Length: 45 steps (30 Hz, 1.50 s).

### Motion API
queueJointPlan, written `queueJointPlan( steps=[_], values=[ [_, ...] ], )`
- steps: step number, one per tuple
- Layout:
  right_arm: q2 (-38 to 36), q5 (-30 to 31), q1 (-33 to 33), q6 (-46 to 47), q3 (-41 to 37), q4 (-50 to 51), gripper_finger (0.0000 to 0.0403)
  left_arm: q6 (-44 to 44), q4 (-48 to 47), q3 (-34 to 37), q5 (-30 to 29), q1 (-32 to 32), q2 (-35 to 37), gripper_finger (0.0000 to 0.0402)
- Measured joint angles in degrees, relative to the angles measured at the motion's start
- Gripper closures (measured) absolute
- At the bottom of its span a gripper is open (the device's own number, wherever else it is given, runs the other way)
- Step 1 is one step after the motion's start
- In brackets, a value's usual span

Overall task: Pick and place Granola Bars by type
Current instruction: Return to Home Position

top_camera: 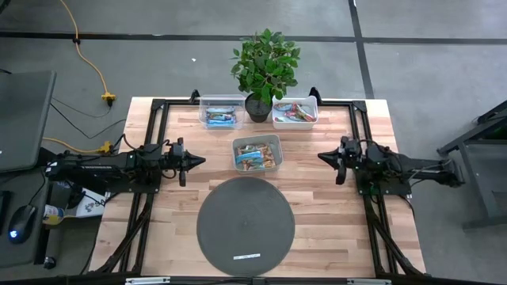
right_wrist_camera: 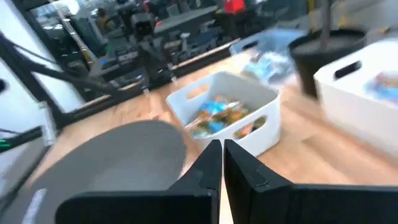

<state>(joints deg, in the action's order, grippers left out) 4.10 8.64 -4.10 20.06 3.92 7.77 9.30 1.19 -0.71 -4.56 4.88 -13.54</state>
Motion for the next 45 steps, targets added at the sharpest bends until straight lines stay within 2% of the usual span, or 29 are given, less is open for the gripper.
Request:
queueJointPlan(
  steps=[2,7,12,45],
  values=[
    [1.0,-1.6,0.1,3.2,0.0,0.1,0.0402,0.0,0.0,0.0,0.0,0.0,0.0,0.0401],
    [4.4,3.6,0.1,3.5,0.0,-0.3,0.0402,0.0,0.0,0.0,0.0,0.0,0.0,0.0401],
    [5.9,4.0,0.1,3.4,0.0,-0.3,0.0402,0.0,0.0,0.0,0.0,0.0,0.0,0.0401],
    [5.9,3.6,0.1,3.5,0.0,-0.3,0.0403,0.0,0.0,0.0,0.0,0.0,0.0,0.0401]
  ],
)
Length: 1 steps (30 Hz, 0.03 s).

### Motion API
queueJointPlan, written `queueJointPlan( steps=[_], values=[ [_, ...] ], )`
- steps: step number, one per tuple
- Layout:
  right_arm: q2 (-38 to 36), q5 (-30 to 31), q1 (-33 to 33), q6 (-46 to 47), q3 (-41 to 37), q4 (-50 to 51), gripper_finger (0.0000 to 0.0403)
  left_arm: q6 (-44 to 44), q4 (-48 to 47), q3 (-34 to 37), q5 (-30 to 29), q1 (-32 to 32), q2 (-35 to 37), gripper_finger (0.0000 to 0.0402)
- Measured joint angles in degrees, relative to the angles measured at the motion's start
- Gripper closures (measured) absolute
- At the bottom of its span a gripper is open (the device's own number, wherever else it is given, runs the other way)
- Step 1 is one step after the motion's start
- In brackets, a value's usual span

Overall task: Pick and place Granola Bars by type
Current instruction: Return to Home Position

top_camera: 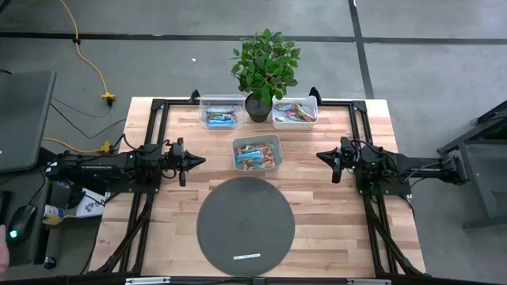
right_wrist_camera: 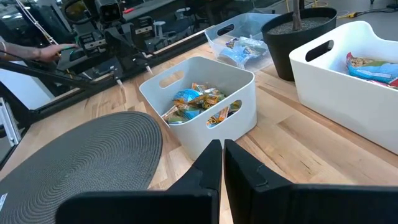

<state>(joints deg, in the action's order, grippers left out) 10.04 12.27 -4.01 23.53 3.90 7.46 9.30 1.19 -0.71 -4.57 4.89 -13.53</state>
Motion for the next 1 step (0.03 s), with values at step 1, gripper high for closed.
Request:
queueJointPlan(
  steps=[1],
  values=[
    [0.0,0.0,0.0,0.0,0.0,0.0,0.0403,0.0,0.0,0.0,0.0,0.0,0.0,0.0401]
  ],
)
